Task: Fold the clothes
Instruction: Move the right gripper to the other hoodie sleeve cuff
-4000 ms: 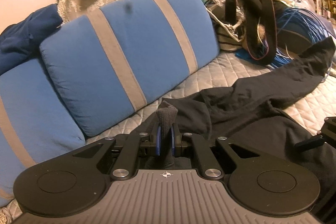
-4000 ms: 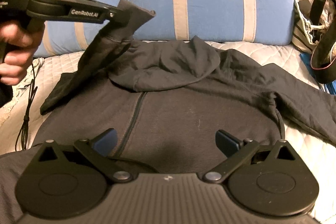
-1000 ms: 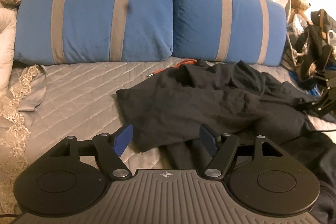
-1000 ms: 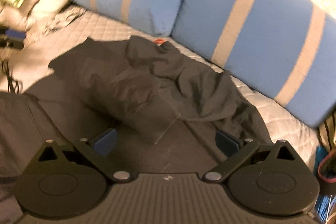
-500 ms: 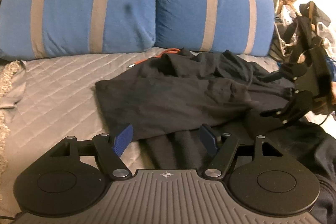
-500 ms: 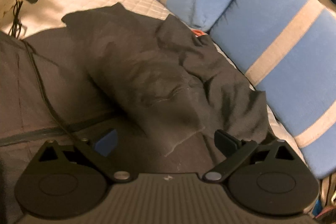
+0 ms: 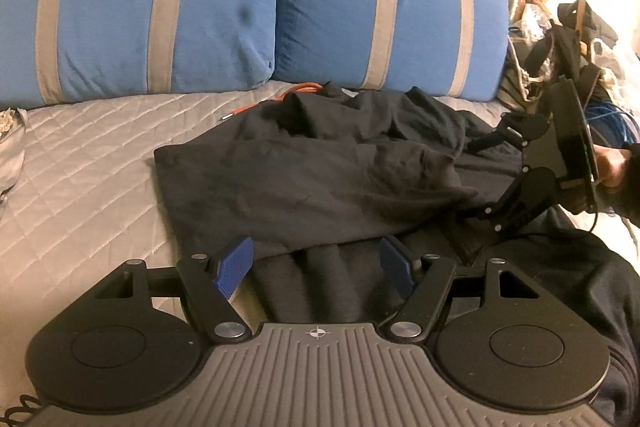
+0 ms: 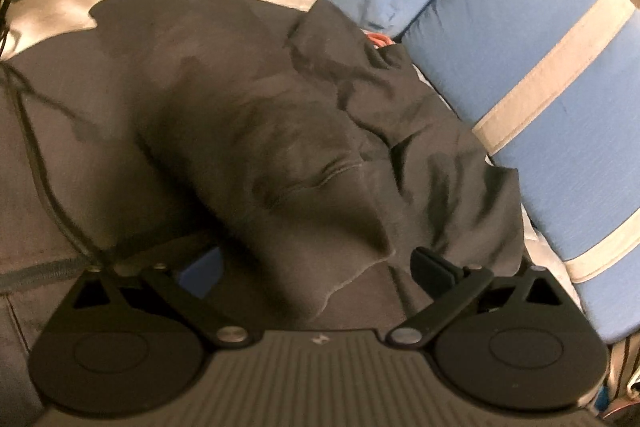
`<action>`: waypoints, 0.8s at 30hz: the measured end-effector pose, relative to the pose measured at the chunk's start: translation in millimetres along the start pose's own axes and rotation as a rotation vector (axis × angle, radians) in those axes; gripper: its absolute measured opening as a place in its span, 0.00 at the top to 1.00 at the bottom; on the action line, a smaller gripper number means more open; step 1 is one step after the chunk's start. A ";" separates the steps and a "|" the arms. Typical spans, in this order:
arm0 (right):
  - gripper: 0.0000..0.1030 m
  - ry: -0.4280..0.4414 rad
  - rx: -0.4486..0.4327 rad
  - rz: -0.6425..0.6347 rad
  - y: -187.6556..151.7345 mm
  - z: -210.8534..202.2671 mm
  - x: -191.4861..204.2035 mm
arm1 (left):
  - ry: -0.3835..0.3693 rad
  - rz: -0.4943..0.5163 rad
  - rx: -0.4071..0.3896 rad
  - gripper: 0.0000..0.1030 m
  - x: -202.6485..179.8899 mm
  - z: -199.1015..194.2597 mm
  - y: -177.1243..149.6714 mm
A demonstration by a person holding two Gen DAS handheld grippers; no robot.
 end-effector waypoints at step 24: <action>0.70 -0.043 -0.007 -0.269 0.6 3.7 39.6 | 0.012 -0.023 0.016 0.32 5.8 -0.6 -4.9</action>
Point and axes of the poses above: each gripper's, at about its wrist camera, not at the fingertips, and z roughly the way its jaws point, x to its left, y to its top, the point moved 8 cm from there along z, roughly the way its jaws point, and after that the axes turned 7 degrees about -y, right-handed, at the moved point
